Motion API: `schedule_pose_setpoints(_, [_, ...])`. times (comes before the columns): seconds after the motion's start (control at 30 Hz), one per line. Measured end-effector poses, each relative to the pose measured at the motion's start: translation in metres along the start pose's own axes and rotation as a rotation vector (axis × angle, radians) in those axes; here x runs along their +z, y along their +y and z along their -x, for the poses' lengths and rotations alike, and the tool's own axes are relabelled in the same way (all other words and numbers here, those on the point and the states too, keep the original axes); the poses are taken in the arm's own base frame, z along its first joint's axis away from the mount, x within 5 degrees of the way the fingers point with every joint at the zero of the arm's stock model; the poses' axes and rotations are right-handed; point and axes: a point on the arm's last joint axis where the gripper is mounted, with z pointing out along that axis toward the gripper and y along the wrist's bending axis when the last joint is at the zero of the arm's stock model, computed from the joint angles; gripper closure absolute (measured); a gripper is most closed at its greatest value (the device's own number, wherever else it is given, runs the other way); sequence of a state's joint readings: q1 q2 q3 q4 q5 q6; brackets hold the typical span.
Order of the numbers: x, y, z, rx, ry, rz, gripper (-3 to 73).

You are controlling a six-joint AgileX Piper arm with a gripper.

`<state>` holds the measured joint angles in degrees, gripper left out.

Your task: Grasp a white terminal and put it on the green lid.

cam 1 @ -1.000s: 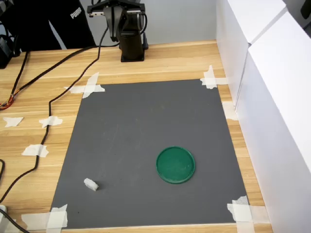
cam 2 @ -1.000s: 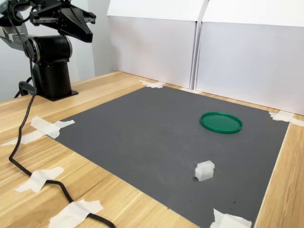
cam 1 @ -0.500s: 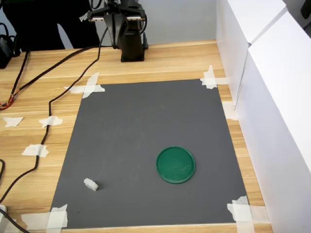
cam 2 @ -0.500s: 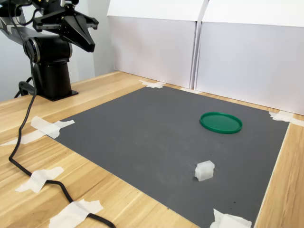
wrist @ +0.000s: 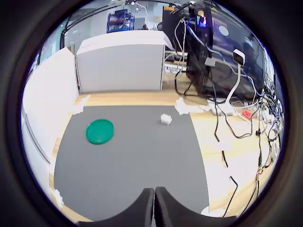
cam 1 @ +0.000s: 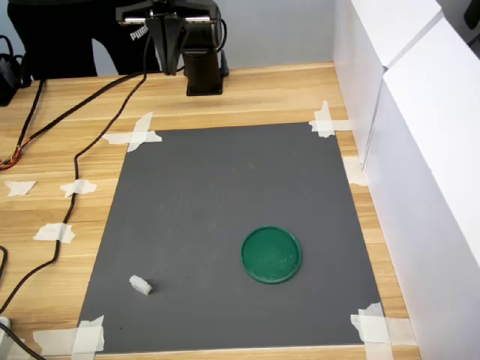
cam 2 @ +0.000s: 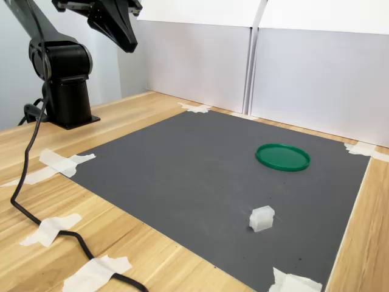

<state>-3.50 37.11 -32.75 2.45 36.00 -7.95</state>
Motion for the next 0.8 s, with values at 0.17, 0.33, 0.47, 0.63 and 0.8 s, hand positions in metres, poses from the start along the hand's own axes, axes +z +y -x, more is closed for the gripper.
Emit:
schedule_pose_setpoints(0.17, [0.022, -0.002, 0.019, -0.002, 0.176, 0.022, 71.1])
schedule_pose_setpoints(0.33, [0.043, -0.005, 0.041, -0.067, 0.305, 0.051, 71.1])
schedule_pose_setpoints(0.47, [0.060, -0.004, 0.058, -0.175, 0.382, 0.123, 69.7])
schedule_pose_setpoints(0.63, [0.071, -0.004, 0.082, -0.284, 0.433, 0.187, 55.4])
schedule_pose_setpoints(0.8, [0.082, -0.015, 0.104, -0.371, 0.448, 0.116, 25.5])
